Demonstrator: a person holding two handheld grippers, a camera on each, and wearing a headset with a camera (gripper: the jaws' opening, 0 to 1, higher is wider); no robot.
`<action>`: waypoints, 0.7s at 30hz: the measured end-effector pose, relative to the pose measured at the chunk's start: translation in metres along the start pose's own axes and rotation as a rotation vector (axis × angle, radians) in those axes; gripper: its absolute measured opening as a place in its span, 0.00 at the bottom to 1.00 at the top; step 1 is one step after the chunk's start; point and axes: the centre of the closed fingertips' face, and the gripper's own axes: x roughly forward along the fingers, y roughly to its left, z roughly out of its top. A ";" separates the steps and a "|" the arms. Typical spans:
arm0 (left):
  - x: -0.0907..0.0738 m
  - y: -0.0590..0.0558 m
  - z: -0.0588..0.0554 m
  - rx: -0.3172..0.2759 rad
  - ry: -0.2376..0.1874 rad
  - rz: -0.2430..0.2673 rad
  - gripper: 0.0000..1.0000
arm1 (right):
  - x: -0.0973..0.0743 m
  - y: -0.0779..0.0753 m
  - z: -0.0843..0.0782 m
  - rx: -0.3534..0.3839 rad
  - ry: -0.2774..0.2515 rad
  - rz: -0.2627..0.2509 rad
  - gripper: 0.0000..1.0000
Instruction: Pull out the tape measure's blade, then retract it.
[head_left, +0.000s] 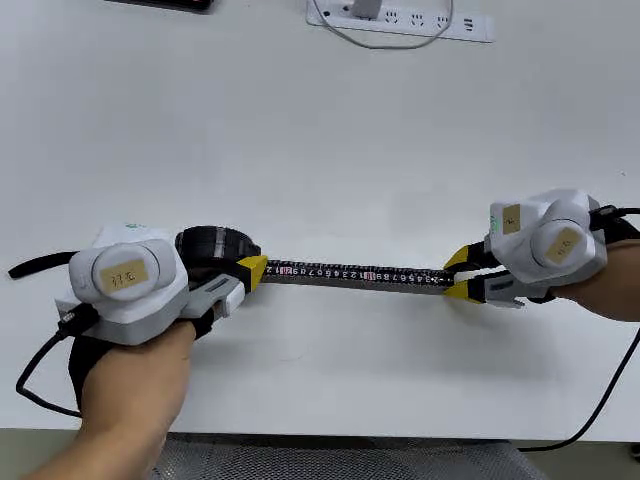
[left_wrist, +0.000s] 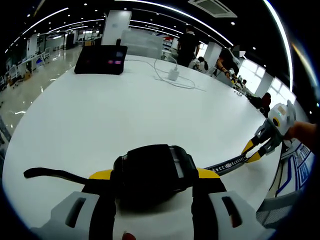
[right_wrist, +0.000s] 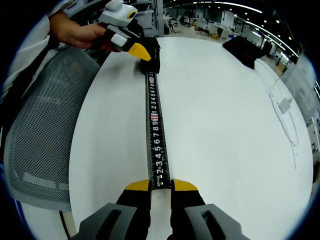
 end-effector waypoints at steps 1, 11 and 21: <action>0.000 0.000 0.000 -0.003 0.001 -0.001 0.57 | 0.000 -0.001 0.000 -0.003 -0.002 -0.003 0.11; 0.001 0.001 0.000 -0.003 0.005 -0.012 0.57 | 0.000 -0.005 0.003 -0.020 -0.001 -0.012 0.10; 0.001 0.001 0.001 -0.001 0.009 -0.018 0.56 | 0.001 -0.006 0.012 -0.033 -0.012 -0.006 0.10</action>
